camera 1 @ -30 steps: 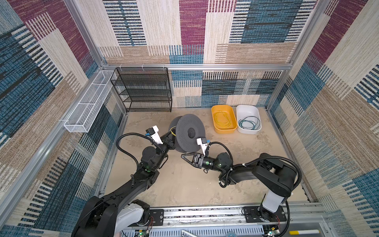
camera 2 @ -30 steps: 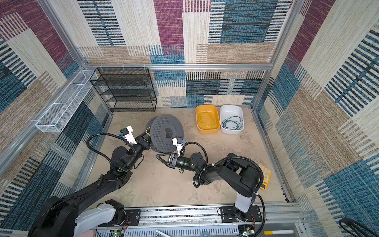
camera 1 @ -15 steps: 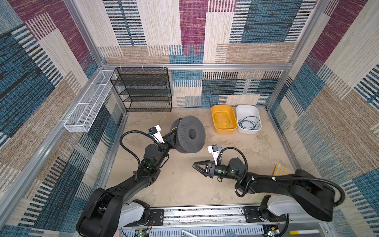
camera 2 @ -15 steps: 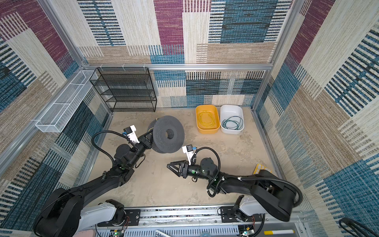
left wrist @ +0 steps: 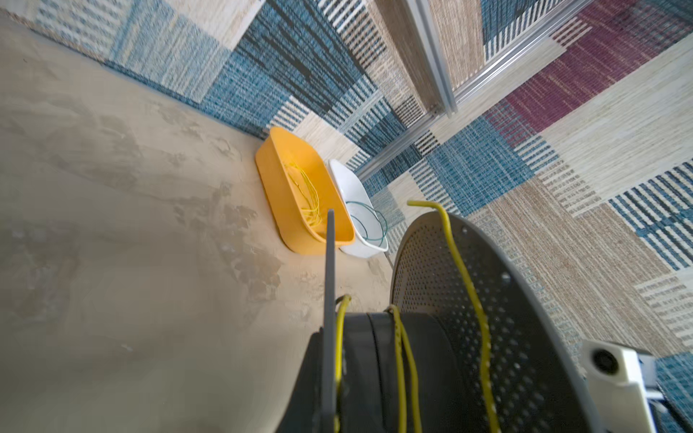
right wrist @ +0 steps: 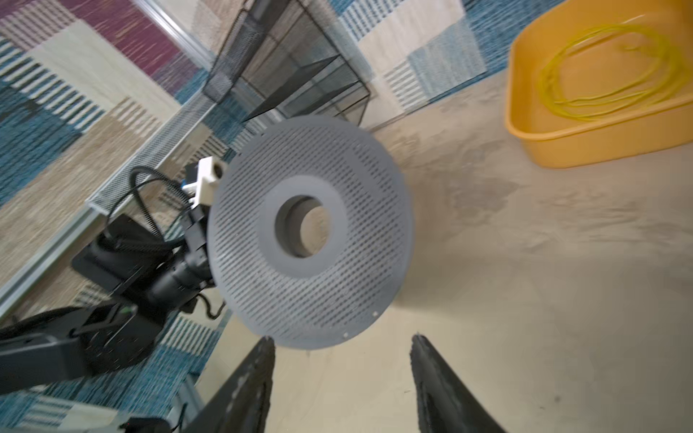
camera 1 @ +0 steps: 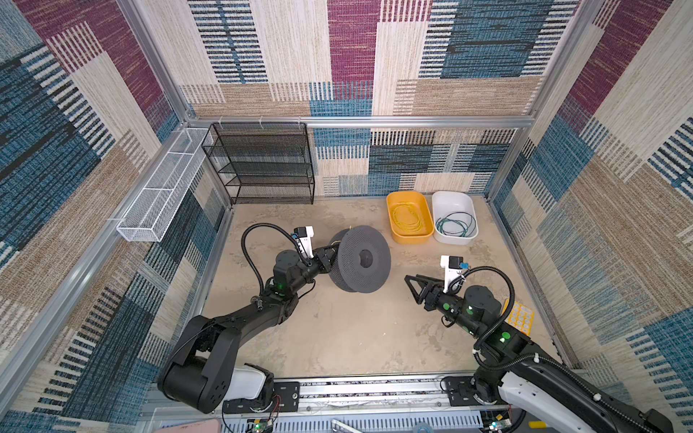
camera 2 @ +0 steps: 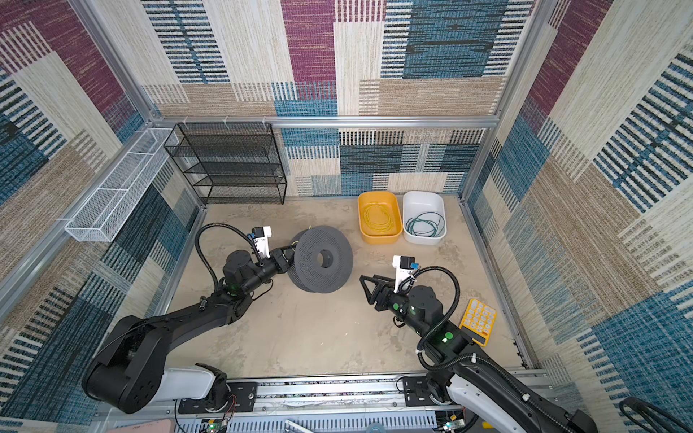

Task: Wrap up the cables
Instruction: 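Lower the spool flat onto the table with the left gripper and release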

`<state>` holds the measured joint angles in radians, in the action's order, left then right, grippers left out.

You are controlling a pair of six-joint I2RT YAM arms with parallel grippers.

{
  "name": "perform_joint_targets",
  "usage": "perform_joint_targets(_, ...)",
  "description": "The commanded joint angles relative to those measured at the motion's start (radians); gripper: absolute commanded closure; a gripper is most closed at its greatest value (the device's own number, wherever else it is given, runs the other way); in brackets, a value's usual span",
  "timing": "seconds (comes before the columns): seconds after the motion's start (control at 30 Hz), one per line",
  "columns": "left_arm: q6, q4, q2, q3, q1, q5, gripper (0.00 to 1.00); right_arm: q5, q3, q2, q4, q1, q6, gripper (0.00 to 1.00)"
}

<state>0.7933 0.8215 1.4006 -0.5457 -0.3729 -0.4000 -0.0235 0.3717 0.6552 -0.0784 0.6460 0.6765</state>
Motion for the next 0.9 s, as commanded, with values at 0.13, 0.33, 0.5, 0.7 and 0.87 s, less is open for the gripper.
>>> perform_joint_targets(0.13,0.202,0.281,0.248,-0.032,0.003,-0.269,1.00,0.047,-0.014,0.168,-0.188,-0.096,-0.019,0.37)
perform_joint_targets(0.33,0.198,0.268,0.317,-0.036,0.003,-0.255,1.00,-0.017,-0.032,0.215,-0.238,-0.148,-0.010,0.36)
perform_joint_targets(0.5,0.129,0.127,0.343,-0.084,0.005,-0.247,1.00,-0.025,-0.057,0.192,-0.228,-0.164,-0.006,0.35)
perform_joint_targets(0.7,0.018,-0.133,0.351,-0.152,0.003,-0.188,0.97,-0.039,-0.067,0.170,-0.222,-0.167,0.000,0.34)
perform_joint_targets(0.87,-0.089,-0.362,0.328,-0.193,0.001,-0.075,0.86,-0.037,-0.062,0.160,-0.204,-0.169,-0.012,0.34)
